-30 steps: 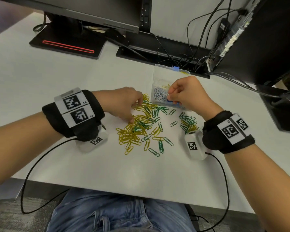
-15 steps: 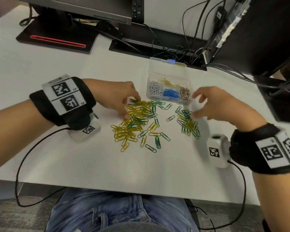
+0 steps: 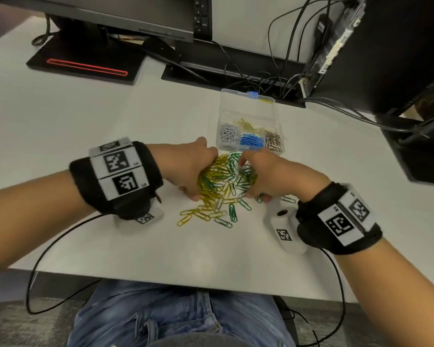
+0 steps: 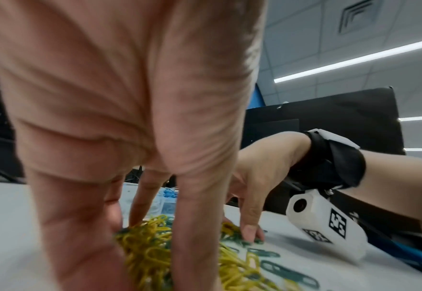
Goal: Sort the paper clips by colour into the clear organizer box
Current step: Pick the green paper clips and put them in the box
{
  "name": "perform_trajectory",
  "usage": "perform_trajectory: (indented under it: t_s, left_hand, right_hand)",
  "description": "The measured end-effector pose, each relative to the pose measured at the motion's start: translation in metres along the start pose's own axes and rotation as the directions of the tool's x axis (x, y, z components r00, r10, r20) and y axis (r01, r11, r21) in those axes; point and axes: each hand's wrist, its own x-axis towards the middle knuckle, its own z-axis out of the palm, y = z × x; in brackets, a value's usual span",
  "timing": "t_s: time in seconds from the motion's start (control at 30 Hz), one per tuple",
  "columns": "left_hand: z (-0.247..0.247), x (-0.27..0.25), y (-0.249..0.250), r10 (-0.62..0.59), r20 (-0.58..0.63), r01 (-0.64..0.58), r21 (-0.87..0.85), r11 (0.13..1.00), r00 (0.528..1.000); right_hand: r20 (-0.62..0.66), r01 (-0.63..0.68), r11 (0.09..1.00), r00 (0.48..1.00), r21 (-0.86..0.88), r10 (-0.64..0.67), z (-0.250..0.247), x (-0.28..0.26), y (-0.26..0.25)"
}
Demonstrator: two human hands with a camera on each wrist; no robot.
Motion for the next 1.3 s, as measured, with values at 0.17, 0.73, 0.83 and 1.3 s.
perform_trajectory:
  t_s: [0.17,0.73,0.83,1.3]
  left_hand:
    - [-0.020,0.001,-0.011,-0.051,-0.143,0.035,-0.112,0.993,0.988]
    - [0.005,-0.009,0.000,-0.071,-0.072,0.070,-0.005,0.998,0.995]
    - [-0.007,-0.002,-0.013,-0.106,-0.126,0.101,-0.045,0.994,0.986]
    - [-0.022,-0.005,-0.044,-0.186,-0.018,0.182,-0.151,0.972,0.982]
  right_hand:
    - [-0.191,0.159,0.986,0.967,-0.052,-0.166,-0.004,-0.001,-0.013]
    - [-0.088,0.235,0.952,0.963,-0.194,-0.256,0.004,0.004,-0.018]
    - [-0.088,0.318,0.924,0.936,-0.212,-0.342,0.008,0.009,-0.031]
    - [-0.018,0.371,0.851,0.914,-0.370,-0.406,0.008,0.039,-0.054]
